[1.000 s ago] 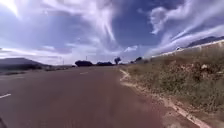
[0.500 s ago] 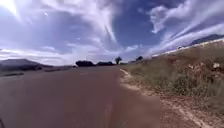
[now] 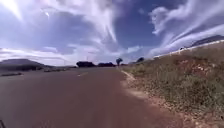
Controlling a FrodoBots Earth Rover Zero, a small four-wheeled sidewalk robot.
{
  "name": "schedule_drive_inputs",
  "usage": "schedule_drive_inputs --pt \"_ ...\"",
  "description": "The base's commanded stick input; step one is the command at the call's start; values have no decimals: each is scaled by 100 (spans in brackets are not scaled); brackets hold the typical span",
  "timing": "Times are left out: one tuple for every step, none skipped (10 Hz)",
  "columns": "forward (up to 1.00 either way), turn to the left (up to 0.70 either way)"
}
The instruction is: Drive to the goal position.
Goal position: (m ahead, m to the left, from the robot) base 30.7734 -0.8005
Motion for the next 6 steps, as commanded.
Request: schedule_drive_inputs --pt "100 0" --pt "100 0" --pt "100 0" --pt "100 0" --pt "100 0" --pt "100 0"
